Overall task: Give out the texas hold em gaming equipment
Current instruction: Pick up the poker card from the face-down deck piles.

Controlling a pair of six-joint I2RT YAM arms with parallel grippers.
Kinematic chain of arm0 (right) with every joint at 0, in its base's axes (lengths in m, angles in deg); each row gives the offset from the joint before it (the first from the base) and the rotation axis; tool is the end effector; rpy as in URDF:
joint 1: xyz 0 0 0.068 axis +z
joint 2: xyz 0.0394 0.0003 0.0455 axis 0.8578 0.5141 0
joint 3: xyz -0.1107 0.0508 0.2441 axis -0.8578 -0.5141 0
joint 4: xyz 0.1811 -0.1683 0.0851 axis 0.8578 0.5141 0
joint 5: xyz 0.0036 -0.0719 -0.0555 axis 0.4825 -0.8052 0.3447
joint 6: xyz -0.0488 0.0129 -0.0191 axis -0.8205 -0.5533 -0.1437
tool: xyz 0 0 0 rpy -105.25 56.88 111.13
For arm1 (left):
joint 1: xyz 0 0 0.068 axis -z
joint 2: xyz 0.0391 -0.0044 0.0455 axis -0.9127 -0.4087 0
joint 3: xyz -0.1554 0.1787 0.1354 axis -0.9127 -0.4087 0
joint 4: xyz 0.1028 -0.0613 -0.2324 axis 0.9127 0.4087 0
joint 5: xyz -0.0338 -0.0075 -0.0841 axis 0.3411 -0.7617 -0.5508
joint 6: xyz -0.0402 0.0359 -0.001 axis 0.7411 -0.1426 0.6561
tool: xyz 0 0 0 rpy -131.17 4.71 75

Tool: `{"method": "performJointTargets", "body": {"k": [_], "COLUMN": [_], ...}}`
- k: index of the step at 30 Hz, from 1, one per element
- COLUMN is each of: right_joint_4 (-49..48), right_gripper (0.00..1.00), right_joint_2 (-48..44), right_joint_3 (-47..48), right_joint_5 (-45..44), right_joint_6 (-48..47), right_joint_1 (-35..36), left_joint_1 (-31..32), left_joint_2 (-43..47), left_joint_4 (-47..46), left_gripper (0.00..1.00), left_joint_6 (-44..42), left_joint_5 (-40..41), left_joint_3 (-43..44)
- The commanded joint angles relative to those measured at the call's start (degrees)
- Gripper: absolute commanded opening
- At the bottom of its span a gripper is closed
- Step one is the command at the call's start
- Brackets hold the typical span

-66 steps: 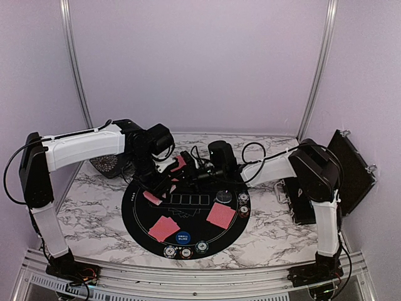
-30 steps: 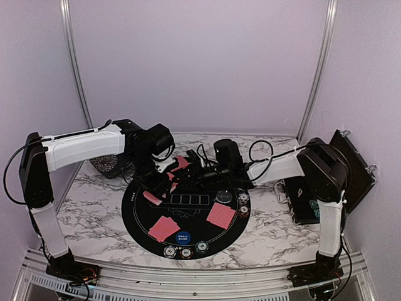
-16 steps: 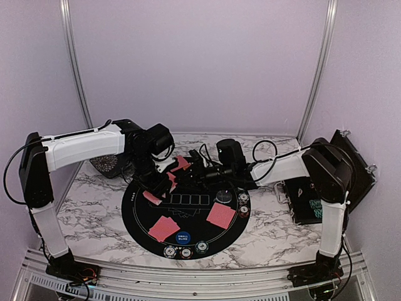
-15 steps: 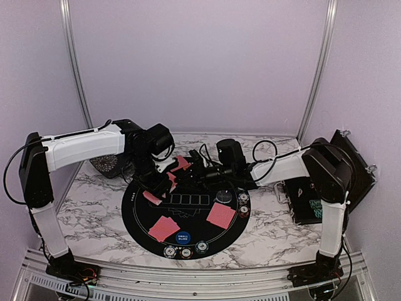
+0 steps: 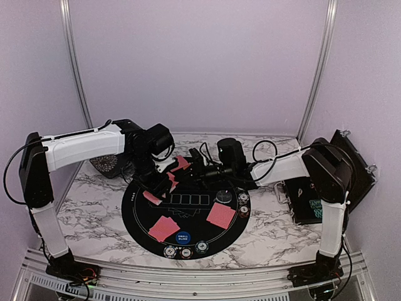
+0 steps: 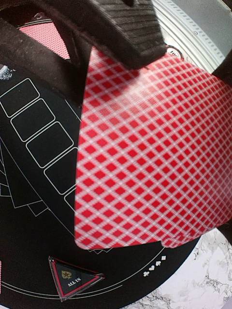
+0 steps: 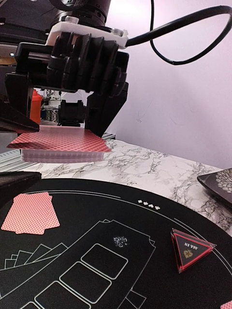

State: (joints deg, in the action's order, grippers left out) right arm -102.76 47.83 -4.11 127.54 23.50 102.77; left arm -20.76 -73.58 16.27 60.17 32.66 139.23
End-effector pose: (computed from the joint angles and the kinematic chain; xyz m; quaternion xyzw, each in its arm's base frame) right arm 0.3003 0.3228 0.1852 -0.1138 0.7742 0.6183 0.0727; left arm 0.2572 -0.2632 0.2574 0.3289 0.9329 -0.1038 0.1035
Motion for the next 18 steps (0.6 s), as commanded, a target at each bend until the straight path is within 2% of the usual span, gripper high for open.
{"method": "performJointTargets", "body": {"k": [1,18], "right_joint_4": [-2.1,-3.3], "right_gripper": [0.25,0.00], "right_joint_2": [-0.7,-1.4], "right_joint_3": [0.9,-0.4], "right_joint_5": [-0.1,0.5], "right_joint_6": [0.8,2.2], "right_joint_1": [0.1,-1.0], "left_joint_1": [0.0,-0.1], "left_joint_2": [0.4,0.7], "left_joint_4": [0.8,0.8], "left_gripper": [0.57,0.57], "left_joint_6": [0.1,0.2], "left_joint_5": [0.1,0.4], "left_joint_3": [0.1,-0.8]}}
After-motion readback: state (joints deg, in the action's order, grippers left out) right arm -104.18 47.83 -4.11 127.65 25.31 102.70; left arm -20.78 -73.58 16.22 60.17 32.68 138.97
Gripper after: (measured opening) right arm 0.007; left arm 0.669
